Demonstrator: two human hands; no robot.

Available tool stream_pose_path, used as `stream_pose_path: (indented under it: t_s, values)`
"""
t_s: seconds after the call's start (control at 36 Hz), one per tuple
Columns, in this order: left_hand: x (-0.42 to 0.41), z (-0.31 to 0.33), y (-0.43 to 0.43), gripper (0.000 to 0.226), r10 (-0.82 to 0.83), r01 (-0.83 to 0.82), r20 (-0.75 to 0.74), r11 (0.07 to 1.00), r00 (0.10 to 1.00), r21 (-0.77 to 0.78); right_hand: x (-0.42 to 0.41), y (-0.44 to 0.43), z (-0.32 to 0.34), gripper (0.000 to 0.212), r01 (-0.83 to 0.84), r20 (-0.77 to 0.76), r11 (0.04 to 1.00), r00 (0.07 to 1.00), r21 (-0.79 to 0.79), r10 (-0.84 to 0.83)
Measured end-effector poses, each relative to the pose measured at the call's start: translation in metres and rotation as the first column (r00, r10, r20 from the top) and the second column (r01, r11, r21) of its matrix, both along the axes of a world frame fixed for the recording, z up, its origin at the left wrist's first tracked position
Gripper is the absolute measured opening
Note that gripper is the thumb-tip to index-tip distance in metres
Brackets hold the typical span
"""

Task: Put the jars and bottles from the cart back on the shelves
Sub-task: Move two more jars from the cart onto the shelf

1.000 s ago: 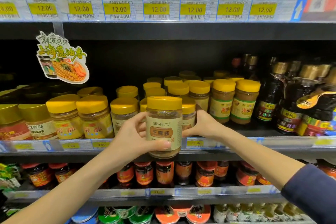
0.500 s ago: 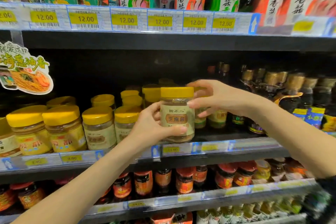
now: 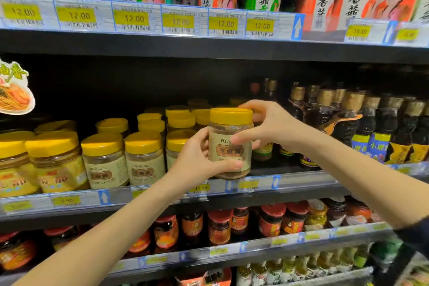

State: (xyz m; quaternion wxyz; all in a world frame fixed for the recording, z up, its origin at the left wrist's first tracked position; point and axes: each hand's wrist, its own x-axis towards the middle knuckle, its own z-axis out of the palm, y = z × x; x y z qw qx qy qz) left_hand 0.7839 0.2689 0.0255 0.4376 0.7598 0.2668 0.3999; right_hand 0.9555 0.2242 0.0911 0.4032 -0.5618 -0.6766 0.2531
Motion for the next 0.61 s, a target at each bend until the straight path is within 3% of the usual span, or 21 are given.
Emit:
stream_pose_path:
  t_s: [0.19,0.28,0.39,0.47,0.61]
  values:
    - [-0.004,0.004,0.006,0.077,-0.018,0.027,-0.087,0.995,0.996,0.101,0.009,0.004,0.004,0.082,0.002,-0.036,0.999,0.999,0.044,0.000]
    - [-0.021,-0.004,0.009,0.086,0.057,-0.036,-0.153,0.990,0.987,0.134,0.017,0.009,0.004,0.081,0.005,-0.064,1.000,0.998,0.031,-0.003]
    - [-0.051,-0.020,0.008,0.075,0.123,-0.058,-0.260,0.968,0.958,0.245,0.026,0.017,-0.005,0.082,-0.002,-0.074,1.000,0.997,0.007,0.003]
    - [-0.075,-0.032,0.009,0.062,0.180,-0.014,-0.407,0.925,0.895,0.380,0.033,0.028,-0.020,0.087,0.015,-0.079,1.000,0.997,-0.021,-0.017]
    - [-0.107,-0.050,0.012,0.081,0.360,0.039,-0.624,0.846,0.694,0.531,0.039,0.042,-0.043,0.083,0.020,-0.108,0.998,0.994,-0.054,-0.026]
